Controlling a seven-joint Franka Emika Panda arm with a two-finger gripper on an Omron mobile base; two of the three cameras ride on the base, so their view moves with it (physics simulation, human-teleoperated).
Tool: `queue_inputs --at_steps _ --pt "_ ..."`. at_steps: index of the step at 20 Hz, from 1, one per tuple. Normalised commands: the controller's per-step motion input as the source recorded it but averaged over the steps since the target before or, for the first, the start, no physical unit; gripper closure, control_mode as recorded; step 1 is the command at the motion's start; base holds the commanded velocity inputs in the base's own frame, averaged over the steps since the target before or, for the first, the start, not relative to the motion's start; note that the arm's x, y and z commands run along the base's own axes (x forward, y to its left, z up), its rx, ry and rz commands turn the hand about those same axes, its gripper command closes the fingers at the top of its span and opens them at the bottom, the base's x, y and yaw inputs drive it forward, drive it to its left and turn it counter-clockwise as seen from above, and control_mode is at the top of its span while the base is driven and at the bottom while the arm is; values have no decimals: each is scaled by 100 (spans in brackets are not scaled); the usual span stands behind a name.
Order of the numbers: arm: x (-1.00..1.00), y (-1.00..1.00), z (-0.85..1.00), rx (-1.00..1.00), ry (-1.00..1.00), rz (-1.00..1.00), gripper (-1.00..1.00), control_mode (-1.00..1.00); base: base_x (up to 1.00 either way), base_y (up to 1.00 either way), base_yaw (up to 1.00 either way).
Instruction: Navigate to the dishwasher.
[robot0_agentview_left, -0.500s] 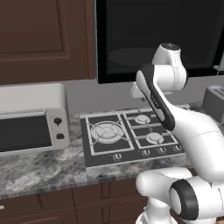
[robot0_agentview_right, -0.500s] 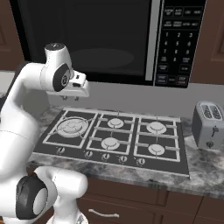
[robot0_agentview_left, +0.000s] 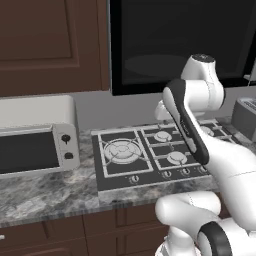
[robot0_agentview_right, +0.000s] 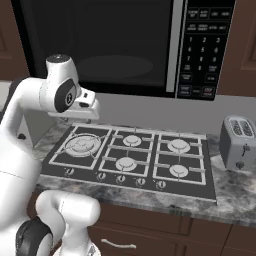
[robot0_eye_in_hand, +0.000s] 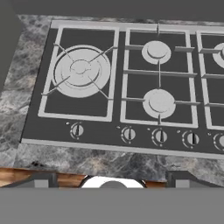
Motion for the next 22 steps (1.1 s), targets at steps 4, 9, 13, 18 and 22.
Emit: queue_inputs --at_steps 4,9,13,18,22 --pt "-70 -9 -25 0 0 0 -100 -100 0 0 0" --pt "-43 -2 -24 0 0 0 -100 -100 0 0 0" --pt "-4 -7 0 0 0 0 -100 100 0 -7 0" --pt "0 0 0 0 0 0 -100 100 -61 -1 8" --pt "0 0 0 0 0 0 -100 100 -95 0 27"
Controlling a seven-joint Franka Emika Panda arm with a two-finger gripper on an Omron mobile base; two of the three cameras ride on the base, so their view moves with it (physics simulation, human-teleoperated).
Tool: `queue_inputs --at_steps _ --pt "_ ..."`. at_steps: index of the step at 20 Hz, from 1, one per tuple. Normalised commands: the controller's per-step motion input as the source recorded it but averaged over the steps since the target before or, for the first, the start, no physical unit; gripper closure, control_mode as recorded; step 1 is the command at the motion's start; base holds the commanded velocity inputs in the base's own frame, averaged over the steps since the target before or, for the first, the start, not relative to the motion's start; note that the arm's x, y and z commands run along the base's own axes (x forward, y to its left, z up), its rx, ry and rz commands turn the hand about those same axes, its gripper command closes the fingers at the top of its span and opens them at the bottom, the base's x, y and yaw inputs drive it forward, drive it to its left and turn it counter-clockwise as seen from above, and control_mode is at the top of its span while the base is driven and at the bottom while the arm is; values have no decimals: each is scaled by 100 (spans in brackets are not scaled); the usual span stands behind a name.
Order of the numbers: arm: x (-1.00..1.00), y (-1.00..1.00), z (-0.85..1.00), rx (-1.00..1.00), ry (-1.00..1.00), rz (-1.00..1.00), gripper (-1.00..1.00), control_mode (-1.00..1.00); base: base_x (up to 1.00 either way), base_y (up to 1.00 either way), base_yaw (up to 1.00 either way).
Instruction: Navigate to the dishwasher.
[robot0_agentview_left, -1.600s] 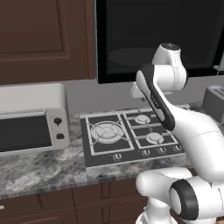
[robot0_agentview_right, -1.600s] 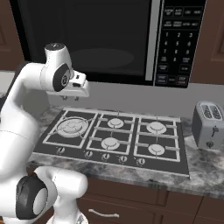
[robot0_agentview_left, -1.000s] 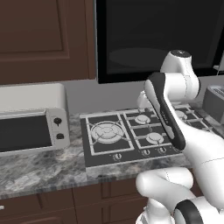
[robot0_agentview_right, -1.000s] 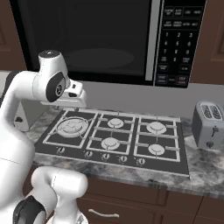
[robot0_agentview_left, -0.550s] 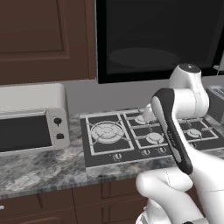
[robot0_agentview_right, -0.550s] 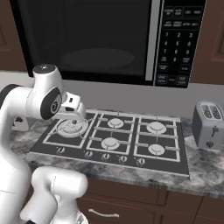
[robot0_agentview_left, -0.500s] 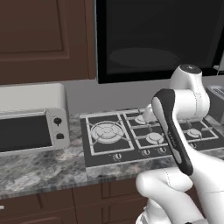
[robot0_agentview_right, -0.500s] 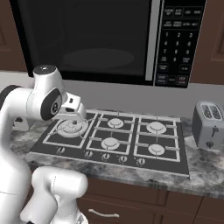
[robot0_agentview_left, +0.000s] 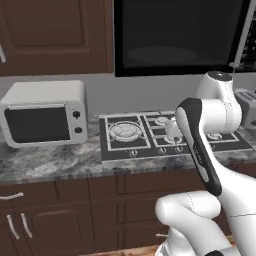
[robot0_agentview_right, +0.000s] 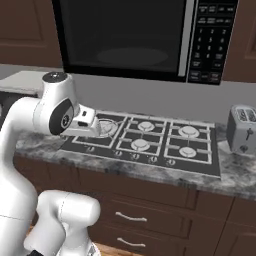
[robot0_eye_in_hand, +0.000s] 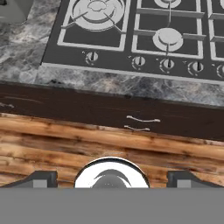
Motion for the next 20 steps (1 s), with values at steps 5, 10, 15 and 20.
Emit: queue_inputs --at_steps 5,10,15,20 --pt "0 0 0 0 0 0 -100 100 -74 0 34" --pt "0 0 0 0 0 0 -100 100 -44 0 36" --pt "0 0 0 0 0 0 -100 100 -3 0 39" --pt "0 0 0 0 0 0 -100 100 0 6 35"
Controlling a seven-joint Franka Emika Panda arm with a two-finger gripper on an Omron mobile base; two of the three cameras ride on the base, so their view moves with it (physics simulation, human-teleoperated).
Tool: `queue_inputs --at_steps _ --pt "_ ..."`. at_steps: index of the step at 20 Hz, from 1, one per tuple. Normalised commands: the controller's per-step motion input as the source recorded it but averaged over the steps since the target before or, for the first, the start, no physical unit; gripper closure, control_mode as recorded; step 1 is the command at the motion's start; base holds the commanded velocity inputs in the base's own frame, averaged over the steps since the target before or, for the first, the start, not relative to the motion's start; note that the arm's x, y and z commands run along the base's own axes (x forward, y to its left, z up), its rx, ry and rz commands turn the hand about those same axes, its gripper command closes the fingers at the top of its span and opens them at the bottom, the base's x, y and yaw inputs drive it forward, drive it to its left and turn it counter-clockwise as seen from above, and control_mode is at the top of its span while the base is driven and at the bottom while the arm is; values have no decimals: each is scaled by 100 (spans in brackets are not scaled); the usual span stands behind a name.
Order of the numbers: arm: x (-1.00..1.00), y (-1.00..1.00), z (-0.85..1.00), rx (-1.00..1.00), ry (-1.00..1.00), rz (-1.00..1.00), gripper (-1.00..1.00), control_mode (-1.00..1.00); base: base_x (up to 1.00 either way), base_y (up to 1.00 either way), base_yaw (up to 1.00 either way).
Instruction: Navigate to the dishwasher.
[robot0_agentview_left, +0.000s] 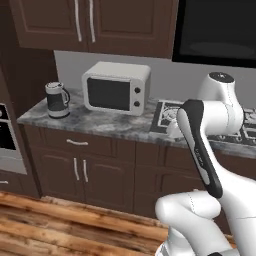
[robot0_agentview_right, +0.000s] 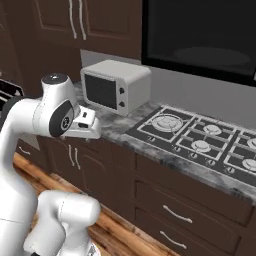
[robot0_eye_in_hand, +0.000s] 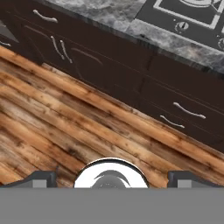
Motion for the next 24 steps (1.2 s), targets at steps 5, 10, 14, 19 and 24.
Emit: queue_inputs --at_steps 5,10,14,19,24 --pt "0 0 0 0 0 0 -100 100 5 25 30" --pt "0 0 0 0 0 0 -100 100 6 30 26" --pt "0 0 0 0 0 0 -100 100 6 28 20" --pt "0 0 0 0 0 0 -100 100 0 11 9" --pt "0 0 0 0 0 0 -100 100 -3 -20 -14"
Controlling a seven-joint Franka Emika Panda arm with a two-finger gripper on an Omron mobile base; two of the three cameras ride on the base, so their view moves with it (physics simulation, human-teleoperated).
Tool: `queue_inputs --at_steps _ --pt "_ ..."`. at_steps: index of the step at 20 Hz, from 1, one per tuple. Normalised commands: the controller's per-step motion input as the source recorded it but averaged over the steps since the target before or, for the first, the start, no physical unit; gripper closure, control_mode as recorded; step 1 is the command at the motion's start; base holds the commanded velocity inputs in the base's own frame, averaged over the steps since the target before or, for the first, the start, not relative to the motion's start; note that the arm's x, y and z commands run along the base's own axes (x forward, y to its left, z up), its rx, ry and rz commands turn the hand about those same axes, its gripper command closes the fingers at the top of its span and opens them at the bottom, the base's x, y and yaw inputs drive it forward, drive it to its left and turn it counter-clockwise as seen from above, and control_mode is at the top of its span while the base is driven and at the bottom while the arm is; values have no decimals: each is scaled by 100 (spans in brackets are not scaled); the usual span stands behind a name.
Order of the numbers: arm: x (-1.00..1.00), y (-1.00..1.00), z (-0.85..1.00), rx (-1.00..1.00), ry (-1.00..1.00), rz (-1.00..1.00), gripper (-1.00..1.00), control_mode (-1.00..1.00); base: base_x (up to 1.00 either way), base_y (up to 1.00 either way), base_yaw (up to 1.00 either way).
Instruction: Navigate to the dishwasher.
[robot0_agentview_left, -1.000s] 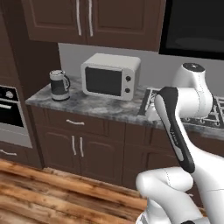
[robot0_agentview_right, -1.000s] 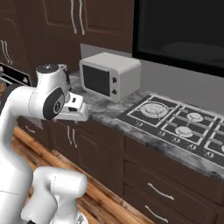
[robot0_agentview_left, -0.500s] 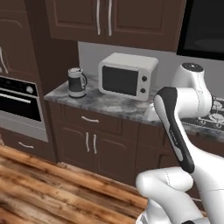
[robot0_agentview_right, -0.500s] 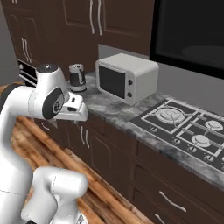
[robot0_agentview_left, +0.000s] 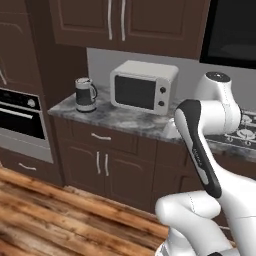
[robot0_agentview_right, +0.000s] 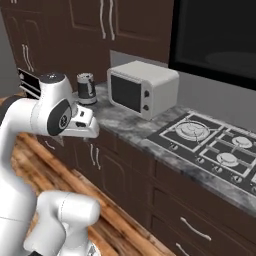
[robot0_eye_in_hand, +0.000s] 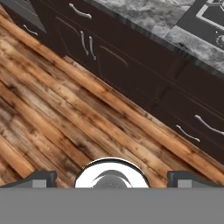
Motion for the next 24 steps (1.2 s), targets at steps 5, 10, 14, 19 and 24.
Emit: queue_inputs --at_steps 5,10,14,19,24 --pt "0 0 0 0 0 0 -100 100 -2 -55 -42" --pt "0 0 0 0 0 0 -100 100 0 -73 -45" --pt "0 0 0 0 0 0 -100 100 0 -89 -41" --pt "0 0 0 0 0 0 -100 100 0 -90 -46" --pt "0 0 0 0 0 0 -100 100 0 -79 -52"
